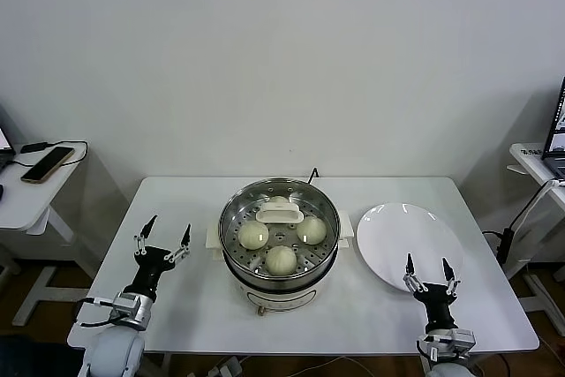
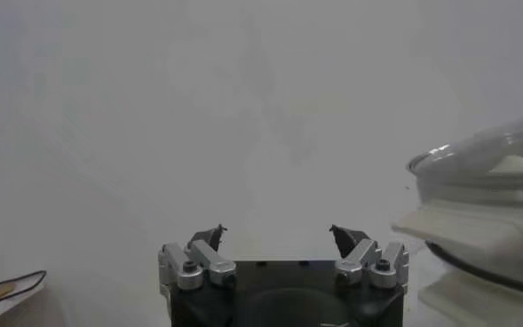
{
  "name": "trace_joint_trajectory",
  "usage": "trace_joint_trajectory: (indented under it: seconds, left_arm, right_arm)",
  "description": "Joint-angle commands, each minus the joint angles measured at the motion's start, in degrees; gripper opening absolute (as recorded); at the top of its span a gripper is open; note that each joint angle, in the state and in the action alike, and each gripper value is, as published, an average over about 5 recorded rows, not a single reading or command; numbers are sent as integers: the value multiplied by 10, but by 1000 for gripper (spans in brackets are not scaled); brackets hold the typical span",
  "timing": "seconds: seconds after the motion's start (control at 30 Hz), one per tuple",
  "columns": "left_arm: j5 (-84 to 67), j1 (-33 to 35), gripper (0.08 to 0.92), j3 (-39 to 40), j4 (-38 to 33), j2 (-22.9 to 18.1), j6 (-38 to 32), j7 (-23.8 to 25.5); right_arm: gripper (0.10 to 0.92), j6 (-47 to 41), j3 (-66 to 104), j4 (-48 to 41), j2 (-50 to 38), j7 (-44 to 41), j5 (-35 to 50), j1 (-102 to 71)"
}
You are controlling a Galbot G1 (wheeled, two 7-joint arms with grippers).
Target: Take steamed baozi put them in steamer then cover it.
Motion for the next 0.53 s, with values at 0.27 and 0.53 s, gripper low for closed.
trace_joint_trajectory:
  seconds: [0.27, 0.53]
  left_arm:
    - [1, 17, 823, -1, -1, 2, -12, 3]
    - [3, 20, 823, -1, -4, 1, -13, 3]
  right_arm:
    - [823, -4, 3, -1, 7, -9, -2, 1]
    - [823, -4, 5, 0, 7, -10, -6, 1]
